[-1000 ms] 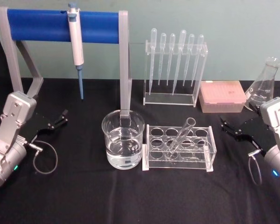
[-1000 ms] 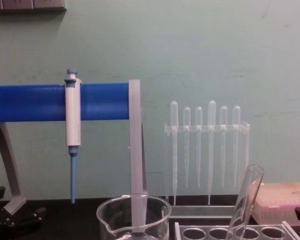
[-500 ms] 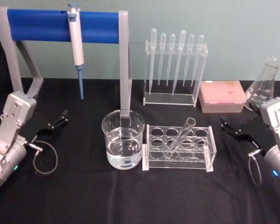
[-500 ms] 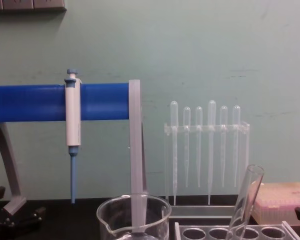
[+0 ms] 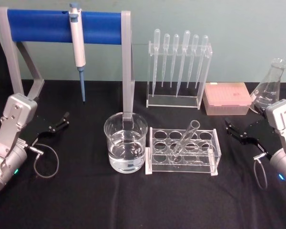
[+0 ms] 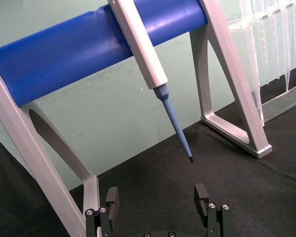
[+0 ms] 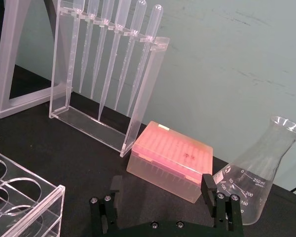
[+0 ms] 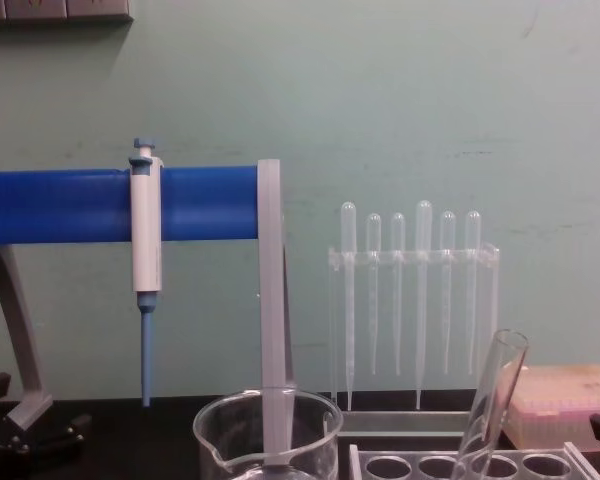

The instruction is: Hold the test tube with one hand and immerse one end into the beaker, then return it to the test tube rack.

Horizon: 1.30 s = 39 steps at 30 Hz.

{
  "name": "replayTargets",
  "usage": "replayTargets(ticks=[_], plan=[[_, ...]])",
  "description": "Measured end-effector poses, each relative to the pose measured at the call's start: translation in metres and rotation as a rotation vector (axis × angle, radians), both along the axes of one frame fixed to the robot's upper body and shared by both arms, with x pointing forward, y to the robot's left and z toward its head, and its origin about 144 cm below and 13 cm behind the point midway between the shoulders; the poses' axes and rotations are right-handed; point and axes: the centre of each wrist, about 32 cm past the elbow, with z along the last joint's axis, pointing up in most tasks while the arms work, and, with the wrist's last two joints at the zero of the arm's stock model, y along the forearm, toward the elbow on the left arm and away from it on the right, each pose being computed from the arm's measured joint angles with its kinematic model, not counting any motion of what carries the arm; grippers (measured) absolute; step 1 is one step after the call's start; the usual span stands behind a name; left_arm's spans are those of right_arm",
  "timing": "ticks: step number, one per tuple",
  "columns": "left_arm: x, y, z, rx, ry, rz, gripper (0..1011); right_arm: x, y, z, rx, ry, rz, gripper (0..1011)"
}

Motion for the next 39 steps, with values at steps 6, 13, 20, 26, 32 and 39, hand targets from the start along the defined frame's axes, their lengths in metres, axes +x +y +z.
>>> replayTargets(ticks=[6, 13, 20, 26, 32, 39], plan=[[0.000, 0.000, 0.000, 0.000, 0.000, 0.000, 1000, 0.000, -0.004, 0.007, 0.027, -0.013, 0.015, 1002], [0.000, 0.000, 0.000, 0.000, 0.000, 0.000, 1000, -0.002, -0.008, 0.024, 0.065, -0.031, 0.042, 1002], [0.000, 0.000, 0.000, 0.000, 0.000, 0.000, 1000, -0.013, -0.024, 0.046, 0.120, 0.017, 0.144, 1002], [0.000, 0.000, 0.000, 0.000, 0.000, 0.000, 1000, -0.023, -0.047, 0.054, 0.133, 0.072, 0.281, 1002], [0.000, 0.000, 0.000, 0.000, 0.000, 0.000, 1000, -0.027, -0.062, 0.053, 0.139, 0.117, 0.399, 1002], [0.000, 0.000, 0.000, 0.000, 0.000, 0.000, 1000, -0.027, -0.070, 0.047, 0.161, 0.155, 0.534, 1002]])
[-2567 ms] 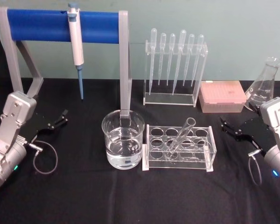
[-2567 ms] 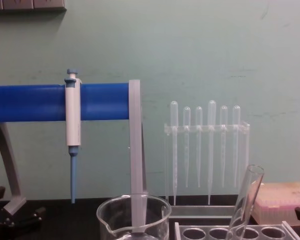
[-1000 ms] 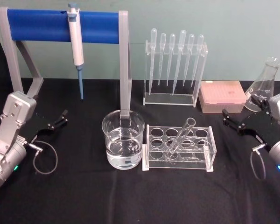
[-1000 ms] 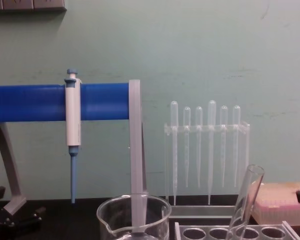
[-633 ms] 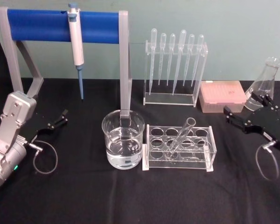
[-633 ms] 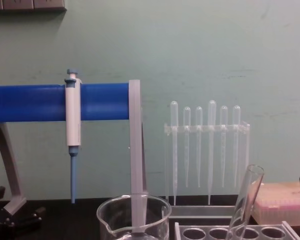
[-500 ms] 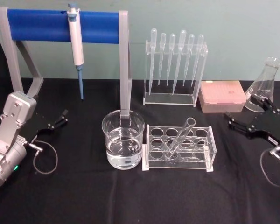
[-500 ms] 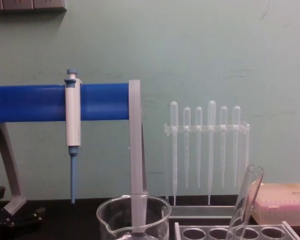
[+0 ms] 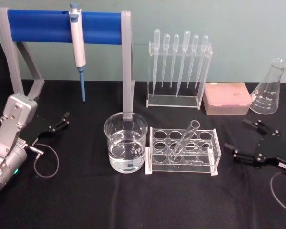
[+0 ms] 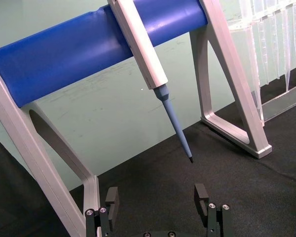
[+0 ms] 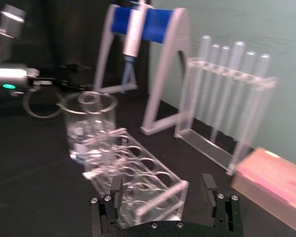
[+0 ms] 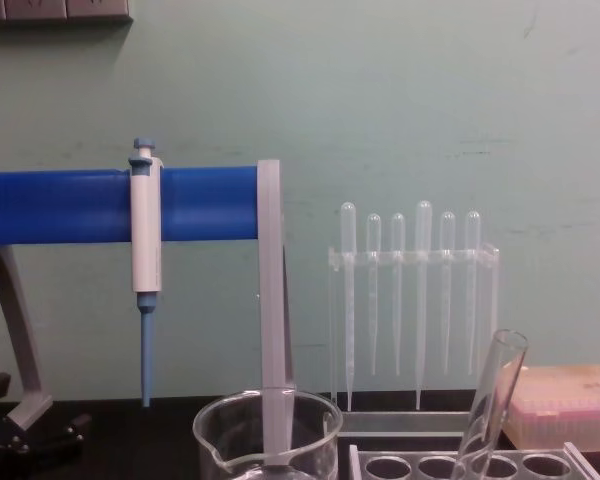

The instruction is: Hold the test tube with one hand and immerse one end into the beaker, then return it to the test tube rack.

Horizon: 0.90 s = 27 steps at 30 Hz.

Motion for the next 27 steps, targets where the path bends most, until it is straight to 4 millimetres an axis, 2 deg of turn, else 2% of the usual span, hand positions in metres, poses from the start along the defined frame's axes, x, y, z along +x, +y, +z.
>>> replayTargets(ticks=[16, 27], plan=[[0.000, 0.000, 0.000, 0.000, 0.000, 0.000, 1000, 0.010, 0.021, -0.009, 0.122, 0.027, 0.218, 1002], [0.000, 0.000, 0.000, 0.000, 0.000, 0.000, 1000, 0.020, 0.033, -0.010, 0.139, 0.007, 0.276, 1002]])
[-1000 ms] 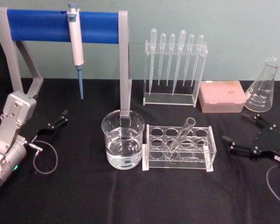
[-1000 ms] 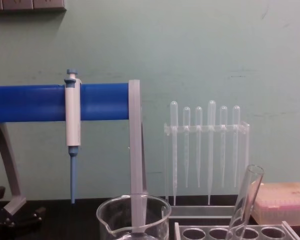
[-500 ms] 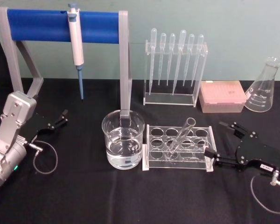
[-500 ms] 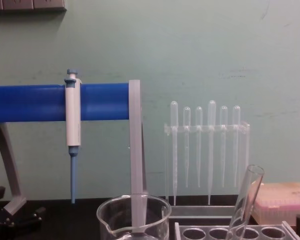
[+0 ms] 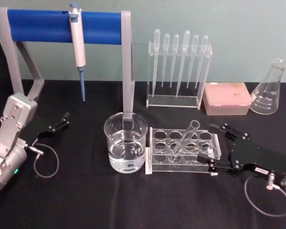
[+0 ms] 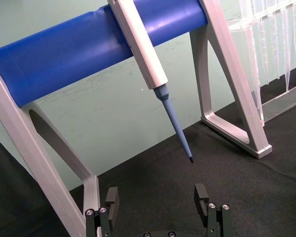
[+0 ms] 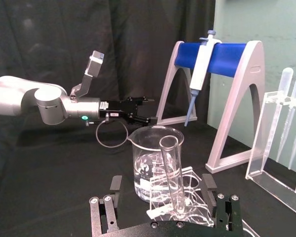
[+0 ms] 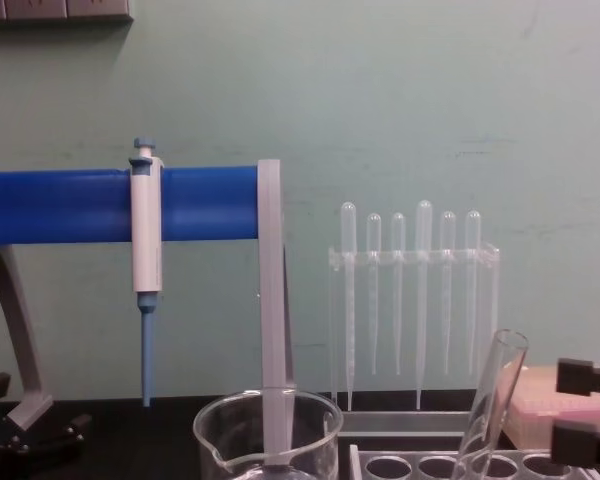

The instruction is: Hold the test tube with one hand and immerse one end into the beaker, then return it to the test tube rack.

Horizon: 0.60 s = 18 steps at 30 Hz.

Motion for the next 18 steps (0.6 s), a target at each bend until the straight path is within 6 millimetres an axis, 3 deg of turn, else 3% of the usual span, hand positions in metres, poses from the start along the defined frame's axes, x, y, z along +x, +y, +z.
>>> replayTargets(ticks=[18], plan=[[0.000, 0.000, 0.000, 0.000, 0.000, 0.000, 1000, 0.016, 0.024, 0.000, -0.006, 0.003, -0.006, 1003]])
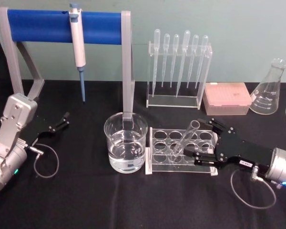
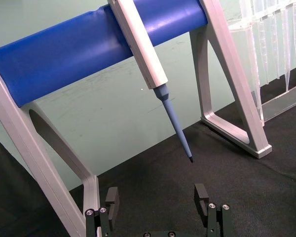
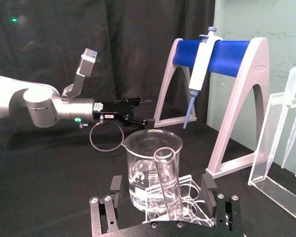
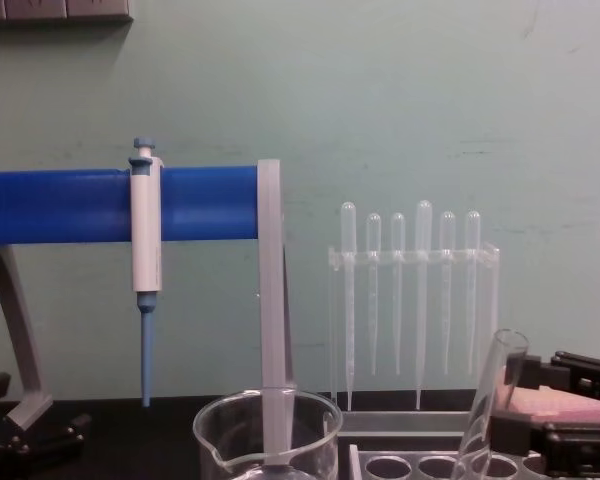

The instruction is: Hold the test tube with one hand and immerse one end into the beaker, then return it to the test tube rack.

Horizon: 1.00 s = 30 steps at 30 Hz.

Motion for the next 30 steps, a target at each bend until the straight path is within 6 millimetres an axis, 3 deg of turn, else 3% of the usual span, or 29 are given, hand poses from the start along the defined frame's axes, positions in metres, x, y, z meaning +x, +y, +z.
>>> replayTargets(ticks=[23, 30], plan=[[0.000, 0.000, 0.000, 0.000, 0.000, 0.000, 1000, 0.005, 0.013, -0.003, 0.001, -0.009, -0.035, 1002], [0.000, 0.000, 0.000, 0.000, 0.000, 0.000, 1000, 0.005, 0.013, -0.003, 0.000, -0.010, -0.035, 876]])
